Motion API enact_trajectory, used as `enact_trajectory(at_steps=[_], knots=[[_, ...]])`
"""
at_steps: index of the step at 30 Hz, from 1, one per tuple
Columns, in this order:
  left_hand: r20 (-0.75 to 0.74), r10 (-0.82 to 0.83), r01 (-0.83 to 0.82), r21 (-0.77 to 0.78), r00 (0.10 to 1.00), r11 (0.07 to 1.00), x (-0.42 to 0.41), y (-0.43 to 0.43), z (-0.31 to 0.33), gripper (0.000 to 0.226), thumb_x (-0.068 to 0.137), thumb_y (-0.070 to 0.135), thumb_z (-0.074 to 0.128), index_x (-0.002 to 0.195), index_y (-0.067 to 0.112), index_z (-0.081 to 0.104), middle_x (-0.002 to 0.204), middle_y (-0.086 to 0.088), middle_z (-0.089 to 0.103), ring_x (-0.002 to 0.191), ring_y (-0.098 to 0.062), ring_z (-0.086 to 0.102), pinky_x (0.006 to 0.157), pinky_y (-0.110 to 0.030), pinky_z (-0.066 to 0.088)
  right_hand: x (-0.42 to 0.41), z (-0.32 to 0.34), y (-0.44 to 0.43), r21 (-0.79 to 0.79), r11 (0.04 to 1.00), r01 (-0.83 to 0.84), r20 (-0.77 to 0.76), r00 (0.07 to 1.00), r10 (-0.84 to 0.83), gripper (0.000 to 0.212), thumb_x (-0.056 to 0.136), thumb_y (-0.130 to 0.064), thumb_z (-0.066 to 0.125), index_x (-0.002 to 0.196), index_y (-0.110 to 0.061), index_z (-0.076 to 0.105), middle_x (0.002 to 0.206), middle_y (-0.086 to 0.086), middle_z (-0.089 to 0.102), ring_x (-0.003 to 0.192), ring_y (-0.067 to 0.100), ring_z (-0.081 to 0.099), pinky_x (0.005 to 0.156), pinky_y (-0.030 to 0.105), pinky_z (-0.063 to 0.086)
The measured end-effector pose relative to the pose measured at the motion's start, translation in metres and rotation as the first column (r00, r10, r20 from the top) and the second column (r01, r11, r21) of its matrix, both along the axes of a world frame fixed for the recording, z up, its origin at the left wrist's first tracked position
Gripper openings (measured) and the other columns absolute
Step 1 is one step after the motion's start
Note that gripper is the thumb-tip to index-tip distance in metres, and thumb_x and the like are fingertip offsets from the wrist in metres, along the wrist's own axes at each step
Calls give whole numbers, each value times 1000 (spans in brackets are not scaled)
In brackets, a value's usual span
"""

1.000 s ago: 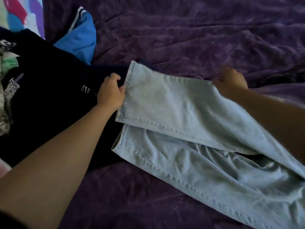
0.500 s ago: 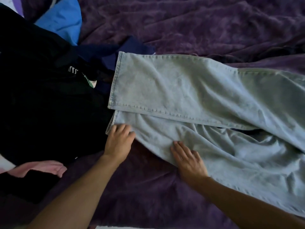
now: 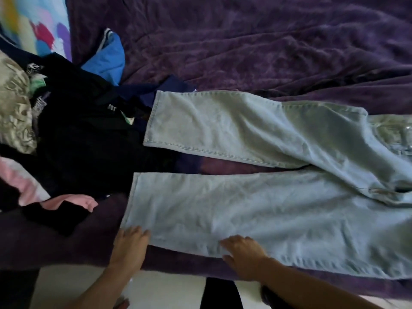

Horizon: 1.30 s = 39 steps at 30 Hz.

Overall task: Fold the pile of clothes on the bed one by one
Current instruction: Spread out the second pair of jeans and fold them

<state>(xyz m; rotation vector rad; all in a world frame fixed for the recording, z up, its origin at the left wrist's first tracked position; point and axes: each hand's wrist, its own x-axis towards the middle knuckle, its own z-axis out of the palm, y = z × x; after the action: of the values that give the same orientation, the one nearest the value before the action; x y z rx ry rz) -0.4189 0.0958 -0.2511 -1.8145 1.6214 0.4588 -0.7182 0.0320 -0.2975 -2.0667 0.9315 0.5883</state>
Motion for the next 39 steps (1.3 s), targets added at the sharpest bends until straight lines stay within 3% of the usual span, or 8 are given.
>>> enact_trajectory(at_steps=[3,10,16,21,26,29,34,39], knots=[[17,37,-38,3,999,999,-59,-21,-11,41,88,12,47,127,24,49,127,0,48,119,-22,45,97,-35,34,-68,-9,-21,-86,989,120,-58,990,-125,48,96,-36,42,142,-28,41,147,0,44,132,19,42,104,31,33],[-328,-110,60,-157,938,986,-265,-75,-30,29,93,19,44,119,19,56,116,-2,54,113,-24,49,90,-35,36,-301,4,-69,-347,910,228,-290,896,-335,55,90,-28,50,144,-25,37,153,0,32,141,16,29,108,33,32],[-462,-214,200,-81,861,976,-405,-61,-54,43,85,22,53,128,21,48,124,-4,47,119,-26,44,94,-38,37,-446,4,-54,-382,923,43,-533,806,-259,75,88,-39,53,151,-30,14,160,-2,7,148,18,5,113,41,20],[-360,-180,147,-119,915,982,-423,-45,-83,49,80,2,56,126,17,47,128,-6,43,118,-28,44,91,-38,42,-472,-14,-58,-624,766,156,-336,831,-443,57,91,-23,49,146,-23,36,158,5,24,145,28,19,109,53,19],[-400,-228,167,-183,887,969,-405,-40,-61,32,47,-15,69,65,10,62,62,-5,61,55,-27,62,45,-29,44,-497,-7,-38,-714,623,318,49,912,-408,47,73,-20,51,115,-12,68,129,7,63,122,28,57,96,50,42],[-449,-172,143,-98,877,985,-404,-26,-52,25,64,-13,56,75,9,61,75,-7,63,73,-28,62,57,-33,43,-511,-2,-6,-690,679,251,30,947,-319,41,65,-13,65,105,-14,74,116,5,70,104,26,68,80,43,53],[-498,-183,136,-130,848,982,-396,-32,-35,7,87,17,49,93,16,53,98,2,52,93,-19,53,70,-27,35,-505,22,-22,-583,748,317,-155,861,-485,35,53,-12,87,84,-21,74,86,3,74,73,27,71,59,32,51],[-591,-40,-114,-220,806,969,-343,-91,7,12,91,15,52,97,14,62,89,-4,68,84,-27,64,69,-34,44,-501,76,-102,-607,623,494,-56,755,-654,17,77,-29,71,90,-20,69,94,6,71,87,34,67,64,38,49]])
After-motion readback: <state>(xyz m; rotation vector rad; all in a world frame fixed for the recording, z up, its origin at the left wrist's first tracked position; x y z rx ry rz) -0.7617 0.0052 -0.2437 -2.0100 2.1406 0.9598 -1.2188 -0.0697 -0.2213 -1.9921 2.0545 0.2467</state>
